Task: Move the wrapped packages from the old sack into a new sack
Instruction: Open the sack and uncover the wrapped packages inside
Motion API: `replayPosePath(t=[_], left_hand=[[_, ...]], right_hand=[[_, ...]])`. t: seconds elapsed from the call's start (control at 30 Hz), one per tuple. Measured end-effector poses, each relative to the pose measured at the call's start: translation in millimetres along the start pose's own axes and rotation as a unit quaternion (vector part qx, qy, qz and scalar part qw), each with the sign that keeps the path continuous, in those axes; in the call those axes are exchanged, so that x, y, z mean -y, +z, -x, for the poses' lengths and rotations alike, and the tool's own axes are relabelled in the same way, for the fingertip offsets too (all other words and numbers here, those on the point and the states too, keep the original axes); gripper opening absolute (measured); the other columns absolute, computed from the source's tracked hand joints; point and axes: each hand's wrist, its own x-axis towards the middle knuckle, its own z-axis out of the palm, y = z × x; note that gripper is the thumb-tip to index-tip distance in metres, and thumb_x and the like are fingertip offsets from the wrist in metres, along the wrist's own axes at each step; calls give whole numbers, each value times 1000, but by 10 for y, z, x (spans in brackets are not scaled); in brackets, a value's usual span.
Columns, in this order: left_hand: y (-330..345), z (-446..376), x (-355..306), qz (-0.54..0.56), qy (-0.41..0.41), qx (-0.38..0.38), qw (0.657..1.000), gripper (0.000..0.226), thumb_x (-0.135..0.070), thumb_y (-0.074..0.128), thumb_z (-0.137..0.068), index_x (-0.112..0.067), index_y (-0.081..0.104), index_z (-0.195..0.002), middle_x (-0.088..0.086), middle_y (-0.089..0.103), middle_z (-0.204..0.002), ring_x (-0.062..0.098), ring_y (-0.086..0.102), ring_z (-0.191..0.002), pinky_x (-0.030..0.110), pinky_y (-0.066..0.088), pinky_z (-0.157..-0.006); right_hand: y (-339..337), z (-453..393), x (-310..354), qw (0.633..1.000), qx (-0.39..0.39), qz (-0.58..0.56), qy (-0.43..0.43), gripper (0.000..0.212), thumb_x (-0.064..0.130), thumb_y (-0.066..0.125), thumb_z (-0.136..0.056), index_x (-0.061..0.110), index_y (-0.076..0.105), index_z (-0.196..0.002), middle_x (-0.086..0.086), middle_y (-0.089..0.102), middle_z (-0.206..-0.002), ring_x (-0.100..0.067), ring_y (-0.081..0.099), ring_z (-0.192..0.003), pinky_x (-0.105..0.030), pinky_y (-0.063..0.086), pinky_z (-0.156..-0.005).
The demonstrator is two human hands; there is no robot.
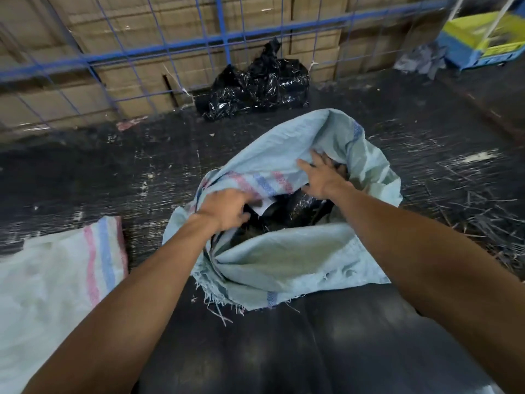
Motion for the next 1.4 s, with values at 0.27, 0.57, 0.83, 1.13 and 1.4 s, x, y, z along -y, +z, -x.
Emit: replayPosePath(t=[0.27,0.57,0.83,1.13,1.4], left_hand=[[89,-864,24,-86,-183,-80,976,113,-17,71,-84,-35,-15,-155,19,8,-164,51,38,-135,69,34,-104],[-266,-946,46,563,-182,13,806,31,2,49,-88,-10,77,-92,19,74,-103,26,67,-82,38,54,-79],[-62,-771,209,136,-113,46,983,69,-78,46,-85,-48,35,-147,1,30,-160,30,30,-145,60,19,-117],[107,-632,151,570,-347,27,744,36,-28,62,-96,0,65,-118,16,71,-103,26,67,-83,37,57,-73],[62,95,-263,-113,76,-88,987,60,-54,53,-89,-42,39,-146,2,27,-159,27,20,-149,59,6,-119]], right_hand=[[-7,95,-395,947,-236,55,-208,90,-10,55,-78,33,29,-152,1,15,-164,-26,20,-146,-51,30,-114],[-151,-101,-641,984,5,-160,82,32,24,54,-94,6,63,-120,-19,67,-104,-29,63,-98,-33,45,-79],[-169,48,-616,898,122,-371,205,38,36,68,-84,12,58,-113,-10,61,-95,-25,59,-74,-27,47,-62],[-324,208,-35,953,-77,-269,-115,56,21,61,-94,22,44,-147,-7,38,-154,-22,37,-141,-19,27,-110],[99,527,47,998,-30,-35,36,78,37,58,-93,22,14,-154,-13,10,-163,-37,17,-148,-53,27,-115]])
